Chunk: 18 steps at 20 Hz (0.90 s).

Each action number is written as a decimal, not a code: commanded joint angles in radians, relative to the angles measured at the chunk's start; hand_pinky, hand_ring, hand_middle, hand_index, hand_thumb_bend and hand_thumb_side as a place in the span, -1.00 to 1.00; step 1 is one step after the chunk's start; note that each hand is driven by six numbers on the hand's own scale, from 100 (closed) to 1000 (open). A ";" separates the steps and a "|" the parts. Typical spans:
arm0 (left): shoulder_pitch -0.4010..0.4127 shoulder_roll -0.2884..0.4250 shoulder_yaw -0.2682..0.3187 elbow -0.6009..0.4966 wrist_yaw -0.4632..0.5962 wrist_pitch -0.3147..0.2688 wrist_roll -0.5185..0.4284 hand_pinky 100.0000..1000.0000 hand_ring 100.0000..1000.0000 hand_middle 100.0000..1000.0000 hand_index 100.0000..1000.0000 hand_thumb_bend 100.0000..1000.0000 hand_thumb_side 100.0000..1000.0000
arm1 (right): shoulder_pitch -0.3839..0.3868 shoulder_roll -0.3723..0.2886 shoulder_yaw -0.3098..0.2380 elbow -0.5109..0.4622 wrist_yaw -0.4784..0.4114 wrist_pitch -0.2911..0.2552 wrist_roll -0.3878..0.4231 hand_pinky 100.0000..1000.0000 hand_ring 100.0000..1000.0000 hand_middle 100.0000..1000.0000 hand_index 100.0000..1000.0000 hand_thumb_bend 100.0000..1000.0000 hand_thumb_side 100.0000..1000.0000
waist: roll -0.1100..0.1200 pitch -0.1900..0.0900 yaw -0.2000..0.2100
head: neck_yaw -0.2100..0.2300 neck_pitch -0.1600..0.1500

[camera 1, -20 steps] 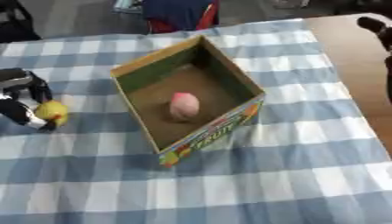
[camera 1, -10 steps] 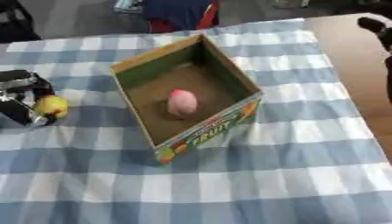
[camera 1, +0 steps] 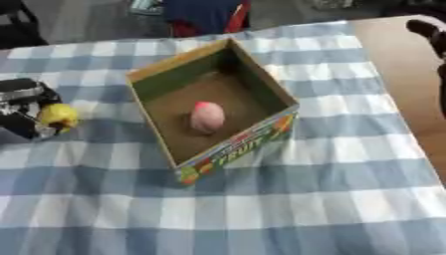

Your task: Pick up objects on the table and place them in the box.

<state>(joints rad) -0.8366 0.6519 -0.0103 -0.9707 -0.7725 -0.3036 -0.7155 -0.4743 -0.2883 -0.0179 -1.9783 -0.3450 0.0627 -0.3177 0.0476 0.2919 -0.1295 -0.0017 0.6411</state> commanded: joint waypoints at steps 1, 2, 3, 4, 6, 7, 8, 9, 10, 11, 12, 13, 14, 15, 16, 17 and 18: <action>-0.023 0.047 0.004 -0.025 0.009 0.005 -0.003 -0.72 0.04 -0.23 0.17 -0.95 -0.88 | -0.007 -0.011 -0.004 -0.022 0.002 0.002 -0.002 0.30 0.32 0.11 0.39 -1.00 1.00 | -0.001 -0.028 0.003 | -0.002 0.000; -0.024 0.049 0.004 -0.027 0.008 0.007 -0.002 -0.73 0.04 -0.23 0.17 -0.96 -0.88 | -0.006 -0.011 -0.003 -0.022 0.002 0.002 -0.002 0.30 0.32 0.11 0.39 -1.00 1.00 | -0.001 -0.029 0.003 | -0.002 0.000; -0.026 0.052 0.005 -0.030 0.006 0.008 -0.002 -0.73 0.04 -0.23 0.17 -0.96 -0.88 | -0.006 -0.010 -0.003 -0.022 0.001 0.001 -0.003 0.30 0.32 0.11 0.39 -1.00 1.00 | -0.002 -0.031 0.004 | -0.003 0.001; -0.027 0.054 0.005 -0.032 0.005 0.009 -0.001 -0.73 0.04 -0.24 0.17 -0.97 -0.88 | -0.006 -0.010 -0.003 -0.022 0.001 0.001 -0.003 0.30 0.32 0.11 0.39 -1.00 1.00 | -0.002 -0.033 0.005 | -0.004 0.001; -0.030 0.059 0.004 -0.038 0.001 0.011 0.003 -0.74 0.03 -0.24 0.16 -0.99 -0.88 | -0.005 -0.009 -0.003 -0.022 0.000 0.001 -0.004 0.30 0.32 0.11 0.39 -1.00 1.00 | -0.003 -0.036 0.007 | -0.005 0.002; -0.031 0.061 0.005 -0.041 -0.003 0.012 0.006 -0.75 0.02 -0.24 0.16 -1.00 -0.90 | -0.005 -0.009 -0.003 -0.022 -0.001 0.000 -0.004 0.30 0.32 0.11 0.39 -1.00 1.00 | -0.003 -0.037 0.007 | -0.005 0.003; -0.033 0.063 0.005 -0.045 -0.008 0.014 0.009 -0.75 0.02 -0.24 0.16 -1.00 -0.91 | -0.005 -0.009 -0.003 -0.022 -0.001 0.000 -0.005 0.30 0.32 0.11 0.39 -1.00 1.00 | -0.004 -0.038 0.008 | -0.006 0.003; -0.035 0.065 0.005 -0.050 -0.013 0.016 0.014 -0.75 0.02 -0.24 0.16 -1.00 -0.91 | -0.005 -0.009 -0.003 -0.022 -0.001 -0.001 -0.005 0.30 0.32 0.11 0.39 -1.00 1.00 | -0.005 -0.040 0.008 | -0.006 0.003; -0.037 0.065 0.006 -0.054 -0.019 0.018 0.019 -0.76 0.02 -0.24 0.15 -1.00 -0.92 | -0.005 -0.009 -0.003 -0.022 -0.002 -0.001 -0.005 0.30 0.32 0.11 0.39 -1.00 1.00 | -0.005 -0.040 0.008 | -0.007 0.004; -0.039 0.066 0.006 -0.060 -0.025 0.020 0.024 -0.76 0.02 -0.24 0.14 -1.00 -0.93 | -0.005 -0.009 -0.003 -0.022 -0.002 -0.002 -0.006 0.30 0.32 0.11 0.39 -1.00 1.00 | -0.006 -0.041 0.008 | -0.007 0.004; -0.040 0.067 0.006 -0.067 -0.031 0.022 0.029 -0.76 0.02 -0.24 0.14 -1.00 -0.93 | -0.005 -0.008 -0.003 -0.022 -0.003 -0.002 -0.006 0.30 0.32 0.11 0.39 -1.00 1.00 | -0.007 -0.042 0.008 | -0.008 0.005; -0.042 0.068 0.006 -0.073 -0.035 0.022 0.033 -0.77 0.01 -0.25 0.14 -1.00 -0.93 | -0.005 -0.007 -0.003 -0.022 -0.003 -0.002 -0.006 0.30 0.32 0.11 0.39 -1.00 1.00 | -0.008 -0.043 0.007 | -0.010 0.006; -0.044 0.069 0.007 -0.081 -0.038 0.023 0.037 -0.77 0.01 -0.25 0.14 -1.00 -0.93 | -0.006 -0.007 -0.003 -0.022 -0.004 -0.003 -0.006 0.30 0.32 0.11 0.39 -1.00 1.00 | -0.010 -0.043 0.006 | -0.011 0.006; -0.046 0.070 0.008 -0.089 -0.042 0.024 0.043 -0.78 0.00 -0.26 0.13 -1.00 -0.93 | -0.007 -0.007 -0.003 -0.022 -0.004 -0.004 -0.007 0.30 0.32 0.11 0.39 -1.00 1.00 | -0.012 -0.044 0.005 | -0.012 0.007; -0.049 0.069 0.011 -0.097 -0.043 0.027 0.048 -0.78 0.00 -0.26 0.13 -1.00 -0.93 | -0.008 -0.007 -0.004 -0.022 -0.004 -0.005 -0.007 0.30 0.32 0.11 0.39 -1.00 1.00 | -0.013 -0.044 0.004 | -0.012 0.007; -0.052 0.066 0.015 -0.107 -0.041 0.027 0.054 -0.79 -0.01 -0.28 0.12 -1.00 -0.92 | -0.008 -0.007 -0.004 -0.022 -0.005 -0.006 -0.008 0.30 0.32 0.11 0.39 -1.00 1.00 | -0.015 -0.044 0.003 | -0.013 0.007; -0.058 0.062 0.019 -0.117 -0.035 0.028 0.058 -0.80 -0.02 -0.29 0.11 -1.00 -0.92 | -0.008 -0.007 -0.004 -0.021 -0.005 -0.007 -0.009 0.30 0.32 0.11 0.39 -1.00 1.00 | -0.016 -0.043 0.002 | -0.014 0.008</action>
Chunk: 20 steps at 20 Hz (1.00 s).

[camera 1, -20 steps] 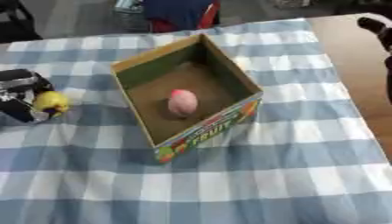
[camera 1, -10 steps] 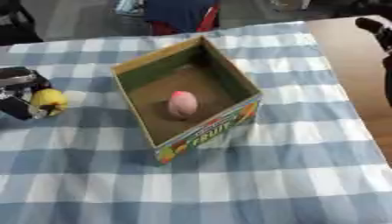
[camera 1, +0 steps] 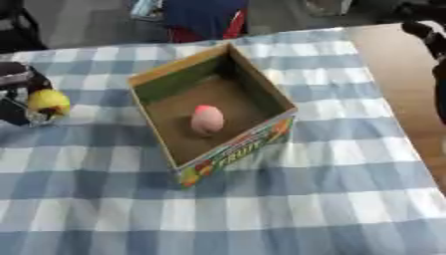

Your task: Pick up objects on the table and place them in the box.

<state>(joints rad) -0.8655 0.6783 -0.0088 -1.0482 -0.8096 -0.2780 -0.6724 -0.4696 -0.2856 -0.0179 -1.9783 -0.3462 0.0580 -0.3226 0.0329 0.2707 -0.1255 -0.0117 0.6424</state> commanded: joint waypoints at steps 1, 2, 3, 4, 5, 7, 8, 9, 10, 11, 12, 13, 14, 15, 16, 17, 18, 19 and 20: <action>-0.036 0.031 0.021 -0.051 0.011 0.005 0.018 -0.81 -0.03 -0.31 0.10 -1.00 -0.93 | -0.014 -0.010 -0.004 -0.021 -0.004 -0.003 -0.005 0.30 0.32 0.11 0.39 -1.00 1.00 | -0.003 -0.022 -0.003 | -0.006 0.007; -0.043 0.027 0.023 -0.063 0.021 0.008 0.021 -0.82 -0.04 -0.32 0.09 -1.00 -0.93 | -0.015 -0.011 -0.004 -0.021 -0.004 -0.004 -0.005 0.30 0.32 0.11 0.39 -1.00 1.00 | -0.003 -0.021 -0.003 | -0.009 0.007; -0.051 0.022 0.024 -0.077 0.029 0.011 0.024 -0.84 -0.05 -0.34 0.07 -1.00 -0.93 | -0.016 -0.011 -0.004 -0.021 -0.005 -0.004 -0.005 0.30 0.32 0.11 0.39 -1.00 1.00 | -0.005 -0.020 -0.004 | -0.016 0.008; -0.060 0.017 0.023 -0.092 0.035 0.015 0.028 -0.84 -0.06 -0.34 0.07 -1.00 -0.93 | -0.017 -0.011 -0.003 -0.021 -0.005 -0.005 -0.005 0.30 0.32 0.11 0.39 -1.00 1.00 | -0.006 -0.020 -0.005 | -0.024 0.007; -0.068 0.011 0.021 -0.108 0.039 0.019 0.032 -0.85 -0.06 -0.36 0.06 -1.00 -0.92 | -0.019 -0.011 -0.002 -0.021 -0.006 -0.005 -0.004 0.30 0.32 0.11 0.39 -1.00 1.00 | -0.007 -0.019 -0.006 | -0.031 0.007; -0.082 -0.004 0.018 -0.139 0.045 0.027 0.042 -0.86 -0.07 -0.37 0.04 -1.00 -0.92 | -0.022 -0.009 0.000 -0.021 -0.007 -0.006 -0.003 0.30 0.32 0.11 0.39 -1.00 1.00 | -0.008 -0.019 -0.009 | -0.039 0.008; -0.086 -0.009 0.017 -0.151 0.047 0.032 0.046 -0.87 -0.07 -0.38 0.04 -1.00 -0.92 | -0.023 -0.009 0.000 -0.020 -0.008 -0.006 -0.003 0.30 0.32 0.11 0.39 -1.00 1.00 | -0.008 -0.019 -0.010 | -0.040 0.008; -0.089 -0.014 0.017 -0.161 0.048 0.036 0.050 -0.88 -0.08 -0.39 0.02 -1.00 -0.92 | -0.024 -0.008 0.001 -0.021 -0.008 -0.006 -0.002 0.30 0.32 0.11 0.39 -1.00 1.00 | -0.008 -0.019 -0.011 | -0.040 0.011; -0.092 -0.021 0.017 -0.172 0.049 0.041 0.056 -0.88 -0.08 -0.39 0.02 -1.00 -0.92 | -0.026 -0.007 0.002 -0.021 -0.009 -0.007 -0.002 0.30 0.32 0.11 0.39 -1.00 1.00 | -0.008 -0.020 -0.013 | -0.038 0.015; -0.094 -0.027 0.017 -0.182 0.050 0.046 0.063 -0.89 -0.09 -0.41 0.01 -1.00 -0.92 | -0.027 -0.006 0.002 -0.021 -0.010 -0.007 -0.002 0.30 0.32 0.11 0.39 -1.00 1.00 | -0.007 -0.020 -0.015 | -0.036 0.018; -0.098 -0.035 0.018 -0.193 0.050 0.051 0.071 -0.89 -0.09 -0.41 0.01 -1.00 -0.92 | -0.028 -0.004 0.003 -0.022 -0.011 -0.007 -0.002 0.30 0.32 0.11 0.39 -1.00 1.00 | -0.007 -0.021 -0.016 | -0.033 0.023; -0.101 -0.044 0.019 -0.205 0.049 0.057 0.082 -0.90 -0.10 -0.43 0.00 -1.00 -0.91 | -0.029 -0.003 0.004 -0.022 -0.012 -0.007 -0.001 0.30 0.32 0.12 0.39 -1.00 1.00 | -0.007 -0.022 -0.018 | -0.029 0.028; -0.104 -0.054 0.019 -0.218 0.046 0.064 0.094 -0.90 -0.10 -0.43 -0.01 -1.00 -0.91 | -0.029 -0.001 0.005 -0.022 -0.013 -0.007 -0.001 0.30 0.32 0.12 0.39 -1.00 1.00 | -0.006 -0.022 -0.019 | -0.025 0.032; -0.107 -0.061 0.018 -0.230 0.041 0.071 0.106 -0.91 -0.10 -0.43 -0.01 -1.00 -0.91 | -0.030 0.000 0.005 -0.022 -0.014 -0.007 -0.001 0.30 0.32 0.12 0.39 -1.00 1.00 | -0.006 -0.022 -0.020 | -0.022 0.035; -0.110 -0.069 0.017 -0.241 0.034 0.076 0.118 -0.91 -0.11 -0.44 -0.01 -1.00 -0.90 | -0.031 0.001 0.006 -0.022 -0.015 -0.007 0.000 0.30 0.32 0.12 0.39 -1.00 1.00 | -0.006 -0.023 -0.022 | -0.019 0.038; -0.115 -0.083 0.016 -0.256 0.024 0.082 0.134 -0.92 -0.11 -0.45 -0.02 -1.00 -0.87 | -0.032 0.003 0.007 -0.022 -0.016 -0.007 0.001 0.30 0.32 0.12 0.39 -1.00 1.00 | -0.007 -0.023 -0.024 | -0.014 0.041; -0.121 -0.102 0.015 -0.273 0.009 0.087 0.154 -0.92 -0.11 -0.45 -0.02 -1.00 -0.87 | -0.035 0.006 0.009 -0.022 -0.018 -0.007 0.002 0.30 0.32 0.12 0.39 -1.00 1.00 | -0.007 -0.023 -0.027 | -0.007 0.044; -0.125 -0.120 0.013 -0.288 -0.012 0.093 0.173 -0.92 -0.11 -0.45 -0.02 -1.00 -0.86 | -0.036 0.008 0.010 -0.022 -0.019 -0.006 0.003 0.30 0.32 0.12 0.39 -1.00 1.00 | -0.008 -0.022 -0.030 | 0.001 0.045; -0.129 -0.138 0.011 -0.302 -0.040 0.099 0.192 -0.92 -0.10 -0.44 -0.02 -1.00 -0.86 | -0.038 0.011 0.012 -0.022 -0.020 -0.006 0.004 0.30 0.32 0.12 0.39 -1.00 1.00 | -0.008 -0.022 -0.032 | 0.011 0.046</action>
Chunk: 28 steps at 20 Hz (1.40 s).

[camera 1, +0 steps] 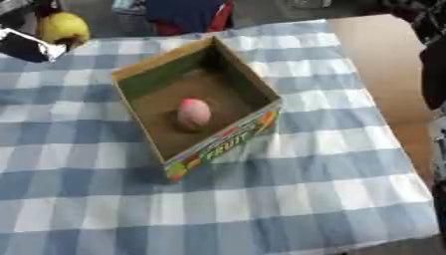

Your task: Pick up objects on the table and place them in the box.

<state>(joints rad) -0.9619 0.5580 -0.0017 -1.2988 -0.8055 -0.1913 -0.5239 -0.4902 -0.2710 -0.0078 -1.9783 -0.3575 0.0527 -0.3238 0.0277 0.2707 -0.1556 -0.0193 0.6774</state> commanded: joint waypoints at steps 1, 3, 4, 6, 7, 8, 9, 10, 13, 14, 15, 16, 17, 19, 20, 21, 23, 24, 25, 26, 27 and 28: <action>-0.035 -0.036 0.001 -0.063 -0.074 0.016 0.062 -0.92 -0.10 -0.44 -0.02 -1.00 -0.85 | -0.019 -0.002 0.003 -0.022 -0.010 -0.001 0.007 0.30 0.32 0.12 0.39 -1.00 1.00 | -0.003 -0.021 -0.004 | 0.030 0.010; -0.039 -0.072 -0.002 -0.080 -0.137 0.022 0.098 -0.91 -0.10 -0.44 -0.02 -1.00 -0.84 | -0.022 0.001 0.005 -0.022 -0.012 0.000 0.010 0.30 0.32 0.12 0.39 -1.00 1.00 | -0.004 -0.018 -0.008 | 0.056 0.008; -0.042 -0.090 -0.004 -0.087 -0.172 0.024 0.117 -0.91 -0.10 -0.44 -0.02 -1.00 -0.83 | -0.024 0.003 0.006 -0.022 -0.013 0.000 0.011 0.30 0.32 0.12 0.39 -1.00 1.00 | -0.004 -0.016 -0.010 | 0.071 0.006; -0.049 -0.130 -0.008 -0.097 -0.243 0.031 0.157 -0.91 -0.09 -0.43 -0.01 -1.00 -0.82 | -0.027 0.006 0.009 -0.022 -0.014 0.001 0.014 0.30 0.32 0.12 0.39 -1.00 1.00 | -0.005 -0.012 -0.014 | 0.092 0.001; -0.054 -0.148 -0.010 -0.100 -0.276 0.034 0.177 -0.90 -0.09 -0.42 -0.01 -1.00 -0.80 | -0.029 0.008 0.010 -0.022 -0.016 0.002 0.015 0.30 0.32 0.12 0.39 -1.00 1.00 | -0.005 -0.010 -0.016 | 0.099 -0.002; -0.058 -0.166 -0.014 -0.103 -0.309 0.037 0.196 -0.90 -0.08 -0.42 -0.01 -1.00 -0.80 | -0.032 0.011 0.012 -0.022 -0.017 0.002 0.017 0.30 0.32 0.12 0.39 -1.00 1.00 | -0.006 -0.008 -0.018 | 0.105 -0.005; -0.061 -0.181 -0.018 -0.104 -0.337 0.038 0.213 -0.90 -0.08 -0.42 -0.01 -1.00 -0.80 | -0.034 0.013 0.013 -0.022 -0.017 0.002 0.019 0.30 0.32 0.12 0.39 -1.00 1.00 | -0.007 -0.007 -0.020 | 0.109 -0.007; -0.064 -0.194 -0.023 -0.104 -0.361 0.037 0.228 -0.90 -0.08 -0.39 0.00 -1.00 -0.80 | -0.037 0.015 0.014 -0.022 -0.018 0.002 0.020 0.30 0.32 0.12 0.39 -1.00 1.00 | -0.007 -0.005 -0.023 | 0.112 -0.009; -0.066 -0.220 -0.034 -0.095 -0.407 0.030 0.260 -0.90 -0.08 -0.38 0.01 -1.00 -0.79 | -0.040 0.018 0.016 -0.022 -0.019 0.002 0.022 0.30 0.33 0.12 0.39 -1.00 1.00 | -0.008 -0.002 -0.025 | 0.115 -0.016; -0.066 -0.227 -0.037 -0.091 -0.414 0.026 0.267 -0.90 -0.08 -0.38 0.01 -1.00 -0.79 | -0.041 0.019 0.016 -0.022 -0.019 0.002 0.023 0.30 0.33 0.12 0.39 -1.00 1.00 | -0.008 -0.001 -0.026 | 0.115 -0.018; -0.066 -0.233 -0.041 -0.085 -0.419 0.021 0.274 -0.90 -0.08 -0.38 0.01 -1.00 -0.79 | -0.041 0.020 0.017 -0.022 -0.020 0.003 0.023 0.30 0.33 0.12 0.39 -1.00 1.00 | -0.009 0.000 -0.026 | 0.114 -0.020; -0.066 -0.237 -0.046 -0.080 -0.422 0.013 0.281 -0.89 -0.07 -0.37 0.01 -1.00 -0.79 | -0.042 0.021 0.017 -0.022 -0.020 0.003 0.024 0.30 0.33 0.12 0.39 -1.00 1.00 | -0.009 0.000 -0.026 | 0.111 -0.022; -0.065 -0.241 -0.051 -0.074 -0.422 0.003 0.289 -0.89 -0.07 -0.37 0.02 -1.00 -0.79 | -0.042 0.021 0.018 -0.022 -0.020 0.003 0.024 0.30 0.33 0.12 0.39 -1.00 1.00 | -0.009 0.000 -0.026 | 0.109 -0.023; -0.062 -0.248 -0.060 -0.059 -0.419 -0.021 0.301 -0.89 -0.06 -0.36 0.02 -1.00 -0.77 | -0.043 0.022 0.018 -0.022 -0.020 0.003 0.025 0.30 0.33 0.12 0.39 -1.00 1.00 | -0.008 0.001 -0.026 | 0.105 -0.026; -0.059 -0.252 -0.065 -0.050 -0.413 -0.035 0.303 -0.88 -0.06 -0.35 0.03 -1.00 -0.77 | -0.043 0.022 0.019 -0.022 -0.020 0.003 0.026 0.30 0.33 0.12 0.39 -1.00 1.00 | -0.008 0.001 -0.026 | 0.101 -0.027; -0.058 -0.253 -0.068 -0.042 -0.409 -0.050 0.305 -0.88 -0.06 -0.35 0.03 -1.00 -0.76 | -0.043 0.022 0.019 -0.022 -0.020 0.003 0.026 0.30 0.33 0.12 0.39 -1.00 1.00 | -0.009 0.002 -0.026 | 0.098 -0.029; -0.053 -0.257 -0.075 -0.028 -0.402 -0.083 0.306 -0.88 -0.06 -0.34 0.02 -1.00 -0.75 | -0.044 0.022 0.020 -0.022 -0.019 0.003 0.027 0.30 0.33 0.12 0.39 -1.00 1.00 | -0.009 0.003 -0.026 | 0.092 -0.032; -0.051 -0.258 -0.079 -0.020 -0.400 -0.101 0.301 -0.88 -0.05 -0.33 0.03 -1.00 -0.73 | -0.044 0.022 0.020 -0.022 -0.019 0.003 0.028 0.30 0.33 0.12 0.39 -1.00 1.00 | -0.009 0.003 -0.026 | 0.088 -0.033; -0.050 -0.258 -0.081 -0.012 -0.402 -0.116 0.296 -0.88 -0.05 -0.33 0.03 -1.00 -0.73 | -0.043 0.022 0.020 -0.022 -0.019 0.003 0.028 0.30 0.33 0.12 0.39 -1.00 1.00 | -0.009 0.004 -0.025 | 0.086 -0.035; -0.049 -0.259 -0.082 -0.005 -0.405 -0.129 0.291 -0.88 -0.05 -0.32 0.03 -1.00 -0.72 | -0.043 0.022 0.021 -0.022 -0.019 0.004 0.029 0.30 0.33 0.12 0.39 -1.00 1.00 | -0.008 0.004 -0.025 | 0.086 -0.036; -0.050 -0.260 -0.083 0.002 -0.408 -0.139 0.287 -0.88 -0.04 -0.32 0.03 -1.00 -0.72 | -0.043 0.023 0.021 -0.022 -0.019 0.004 0.029 0.30 0.33 0.12 0.38 -1.00 1.00 | -0.008 0.004 -0.025 | 0.085 -0.037; -0.051 -0.262 -0.084 0.009 -0.411 -0.146 0.281 -0.87 -0.04 -0.32 0.03 -1.00 -0.71 | -0.043 0.023 0.021 -0.022 -0.019 0.005 0.030 0.30 0.33 0.12 0.38 -1.00 1.00 | -0.008 0.005 -0.026 | 0.085 -0.038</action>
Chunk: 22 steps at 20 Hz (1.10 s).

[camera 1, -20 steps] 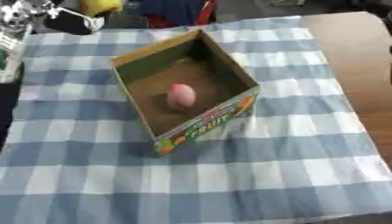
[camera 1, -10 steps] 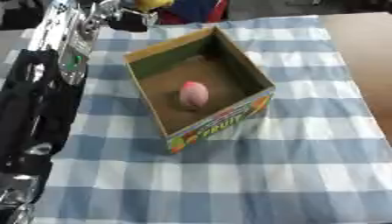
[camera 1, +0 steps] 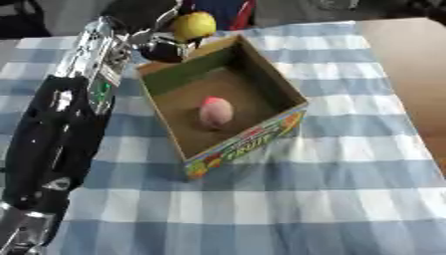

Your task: Pick up objects on the table and place them in the box.

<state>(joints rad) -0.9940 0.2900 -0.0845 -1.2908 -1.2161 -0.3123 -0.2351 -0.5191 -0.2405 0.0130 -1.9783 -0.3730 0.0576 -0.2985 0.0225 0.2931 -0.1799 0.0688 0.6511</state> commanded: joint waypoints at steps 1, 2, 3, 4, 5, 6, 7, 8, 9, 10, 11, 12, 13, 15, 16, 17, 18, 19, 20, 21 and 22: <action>-0.021 0.004 -0.002 0.009 -0.004 -0.030 -0.015 -0.87 -0.04 -0.32 0.02 -1.00 -0.71 | -0.014 -0.007 0.001 -0.022 -0.004 0.001 0.005 0.30 0.33 0.12 0.38 -1.00 1.00 | -0.003 -0.017 -0.002 | -0.003 -0.013; -0.022 0.001 -0.003 0.019 -0.004 -0.034 -0.025 -0.87 -0.04 -0.31 0.01 -1.00 -0.71 | -0.015 -0.006 0.001 -0.022 -0.004 0.001 0.005 0.30 0.33 0.12 0.38 -1.00 1.00 | -0.003 -0.017 -0.003 | -0.003 -0.014; -0.025 -0.002 -0.003 0.033 -0.003 -0.037 -0.038 -0.87 -0.04 -0.31 0.01 -1.00 -0.71 | -0.015 -0.006 0.002 -0.022 -0.004 0.001 0.006 0.30 0.33 0.12 0.38 -1.00 1.00 | -0.003 -0.017 -0.004 | -0.003 -0.014; -0.026 -0.006 -0.002 0.046 -0.001 -0.037 -0.052 -0.87 -0.04 -0.32 0.00 -1.00 -0.69 | -0.016 -0.006 0.002 -0.022 -0.004 0.001 0.006 0.30 0.33 0.12 0.38 -1.00 1.00 | -0.003 -0.016 -0.005 | -0.003 -0.015; -0.028 -0.010 -0.001 0.060 -0.001 -0.034 -0.066 -0.87 -0.04 -0.32 0.00 -1.00 -0.68 | -0.016 -0.005 0.002 -0.022 -0.004 0.002 0.007 0.30 0.33 0.12 0.38 -1.00 1.00 | -0.003 -0.016 -0.006 | -0.004 -0.016; -0.030 -0.015 0.001 0.074 -0.003 -0.027 -0.078 -0.87 -0.05 -0.33 -0.02 -1.00 -0.68 | -0.017 -0.004 0.003 -0.022 -0.004 0.002 0.007 0.30 0.33 0.12 0.38 -1.00 1.00 | -0.003 -0.015 -0.008 | -0.003 -0.016; -0.031 -0.022 0.002 0.087 -0.004 -0.018 -0.089 -0.87 -0.05 -0.34 -0.02 -1.00 -0.65 | -0.018 -0.003 0.003 -0.022 -0.004 0.002 0.008 0.30 0.33 0.12 0.38 -1.00 1.00 | -0.003 -0.015 -0.009 | -0.003 -0.016; -0.031 -0.028 0.003 0.099 -0.004 -0.008 -0.100 -0.88 -0.07 -0.35 -0.03 -1.00 -0.59 | -0.019 -0.002 0.004 -0.022 -0.005 0.002 0.009 0.30 0.33 0.12 0.38 -1.00 1.00 | -0.003 -0.014 -0.010 | -0.002 -0.017; -0.032 -0.034 0.004 0.110 -0.003 0.002 -0.110 -0.88 -0.07 -0.35 -0.03 -1.00 -0.56 | -0.020 -0.001 0.004 -0.022 -0.005 0.003 0.009 0.30 0.33 0.12 0.38 -1.00 1.00 | -0.003 -0.014 -0.012 | -0.001 -0.018; -0.032 -0.038 0.004 0.120 -0.002 0.014 -0.118 -0.89 -0.08 -0.37 -0.04 -1.00 -0.52 | -0.020 0.000 0.005 -0.022 -0.006 0.003 0.010 0.30 0.33 0.12 0.38 -1.00 1.00 | -0.002 -0.013 -0.013 | 0.001 -0.017; -0.032 -0.042 0.004 0.127 -0.003 0.024 -0.123 -0.89 -0.08 -0.38 -0.04 -1.00 -0.52 | -0.020 0.002 0.007 -0.022 -0.006 0.005 0.011 0.30 0.33 0.12 0.38 -1.00 1.00 | 0.000 -0.013 -0.014 | 0.002 -0.017; -0.033 -0.044 0.002 0.131 -0.004 0.032 -0.127 -0.89 -0.08 -0.38 -0.04 -1.00 -0.48 | -0.019 0.005 0.008 -0.022 -0.007 0.007 0.012 0.30 0.33 0.12 0.38 -1.00 1.00 | 0.001 -0.013 -0.015 | 0.002 -0.017; -0.034 -0.046 0.001 0.134 -0.007 0.038 -0.129 -0.89 -0.09 -0.38 -0.04 -1.00 -0.46 | -0.018 0.006 0.008 -0.022 -0.007 0.009 0.014 0.30 0.33 0.12 0.38 -1.00 1.00 | 0.003 -0.014 -0.015 | 0.001 -0.017; -0.034 -0.048 -0.003 0.136 -0.010 0.042 -0.133 -0.89 -0.09 -0.38 -0.04 -1.00 -0.41 | -0.017 0.008 0.009 -0.022 -0.006 0.011 0.015 0.30 0.33 0.12 0.38 -1.00 1.00 | 0.005 -0.014 -0.016 | -0.001 -0.017; -0.033 -0.049 -0.005 0.137 -0.012 0.042 -0.137 -0.88 -0.08 -0.37 -0.03 -0.99 -0.36 | -0.017 0.007 0.009 -0.022 -0.006 0.011 0.016 0.30 0.33 0.12 0.38 -1.00 1.00 | 0.006 -0.014 -0.016 | -0.002 -0.017; -0.032 -0.049 -0.006 0.139 -0.016 0.043 -0.142 -0.87 -0.08 -0.37 -0.01 -0.96 -0.34 | -0.016 0.007 0.008 -0.022 -0.006 0.011 0.016 0.30 0.33 0.12 0.38 -1.00 1.00 | 0.007 -0.014 -0.017 | -0.002 -0.017; -0.031 -0.049 -0.006 0.140 -0.020 0.043 -0.147 -0.85 -0.06 -0.35 0.03 -0.83 -0.30 | -0.016 0.008 0.008 -0.022 -0.006 0.012 0.016 0.30 0.33 0.12 0.38 -1.00 1.00 | 0.008 -0.014 -0.017 | -0.003 -0.017; -0.029 -0.049 -0.007 0.143 -0.026 0.043 -0.157 -0.84 -0.04 -0.33 0.06 -0.78 -0.26 | -0.015 0.010 0.008 -0.022 -0.006 0.012 0.016 0.30 0.33 0.12 0.38 -1.00 1.00 | 0.009 -0.014 -0.017 | -0.004 -0.018; -0.028 -0.049 -0.007 0.145 -0.031 0.041 -0.167 -0.81 -0.02 -0.32 0.12 -0.71 -0.21 | -0.015 0.010 0.008 -0.022 -0.005 0.013 0.016 0.30 0.33 0.12 0.38 -1.00 1.00 | 0.009 -0.014 -0.017 | -0.005 -0.018; -0.027 -0.048 -0.007 0.146 -0.037 0.039 -0.178 -0.80 -0.02 -0.31 0.16 -0.68 -0.20 | -0.014 0.010 0.008 -0.022 -0.005 0.013 0.016 0.30 0.33 0.12 0.38 -1.00 1.00 | 0.010 -0.014 -0.017 | -0.006 -0.017; -0.027 -0.048 -0.007 0.146 -0.042 0.036 -0.186 -0.79 -0.01 -0.30 0.21 -0.63 -0.18 | -0.014 0.010 0.008 -0.022 -0.005 0.013 0.015 0.30 0.33 0.12 0.38 -1.00 1.00 | 0.011 -0.014 -0.017 | -0.007 -0.018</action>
<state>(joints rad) -1.0006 0.2360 -0.0910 -1.1347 -1.2498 -0.2745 -0.4103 -0.5233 -0.2237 0.0245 -1.9783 -0.3760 0.0699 -0.2841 0.0361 0.2975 -0.1963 0.0657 0.6414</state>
